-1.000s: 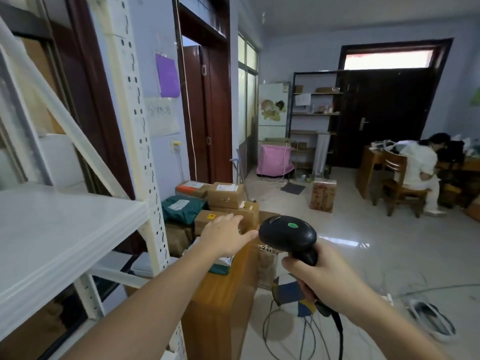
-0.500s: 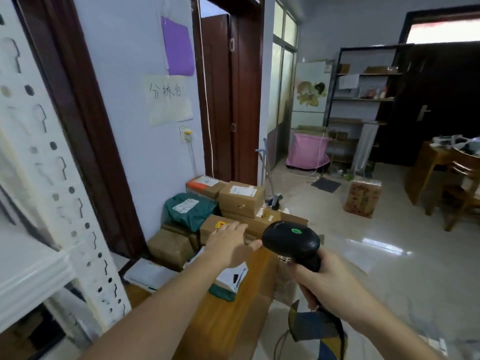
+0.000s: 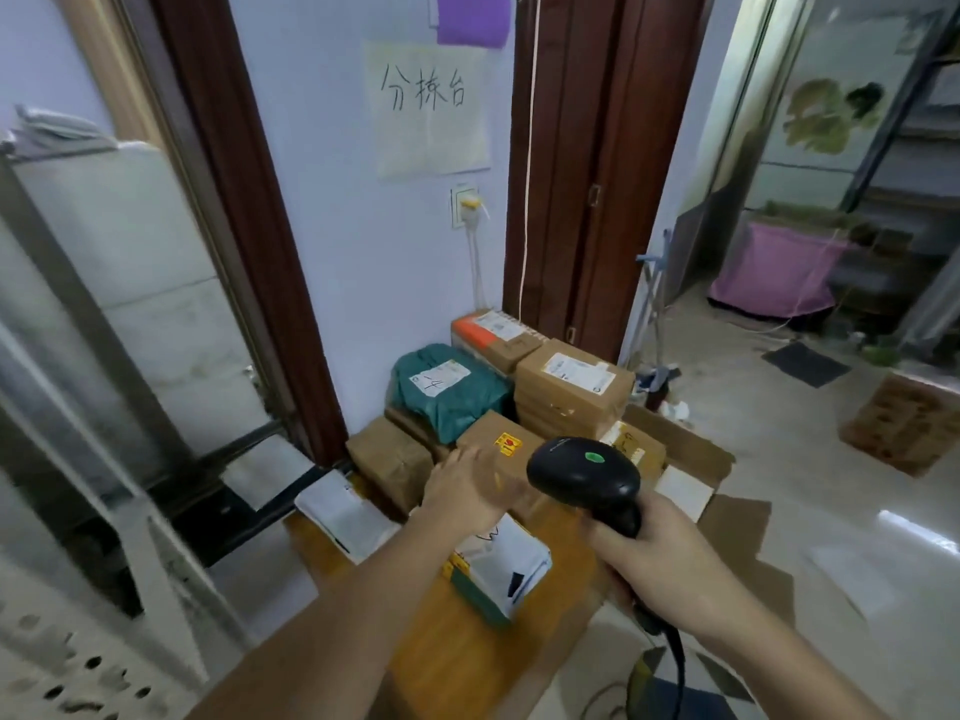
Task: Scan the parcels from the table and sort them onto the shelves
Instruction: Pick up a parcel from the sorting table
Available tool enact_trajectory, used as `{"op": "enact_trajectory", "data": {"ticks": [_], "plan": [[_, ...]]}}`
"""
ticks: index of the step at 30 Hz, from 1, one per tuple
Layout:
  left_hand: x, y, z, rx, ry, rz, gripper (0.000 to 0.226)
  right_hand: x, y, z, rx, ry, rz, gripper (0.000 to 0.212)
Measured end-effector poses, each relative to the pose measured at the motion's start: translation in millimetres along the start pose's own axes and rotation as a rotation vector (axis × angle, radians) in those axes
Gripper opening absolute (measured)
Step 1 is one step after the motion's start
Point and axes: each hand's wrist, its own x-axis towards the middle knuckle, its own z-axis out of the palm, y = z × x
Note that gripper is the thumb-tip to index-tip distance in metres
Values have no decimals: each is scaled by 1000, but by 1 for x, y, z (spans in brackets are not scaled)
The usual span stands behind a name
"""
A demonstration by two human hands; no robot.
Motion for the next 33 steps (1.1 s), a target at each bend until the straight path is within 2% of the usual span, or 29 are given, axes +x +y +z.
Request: {"op": "enact_trajectory", "data": {"ticks": [3,7,12,17,20,27,33], "plan": [[27,-11,18,-17,-4,-38,102,30,10,3,29,-28,19,6],[53,-24,43,1,-41,-61,84,64,25,-2,40,-78,48,8],[78,-35,78,28,-93,-192,93,105,51,-14,31,-170,99,10],[89,-44,116,-17,-47,-357,99,145,76,-25,34,-328,138,12],[92,-48,138,-103,6,-509,113,163,91,-29,-19,-368,149,13],[90,-55,185,-438,-37,-957,147,194,106,-33,-38,-454,170,14],[95,-64,218,-772,-66,-1174,151,212,113,-32,-45,-514,209,13]]}}
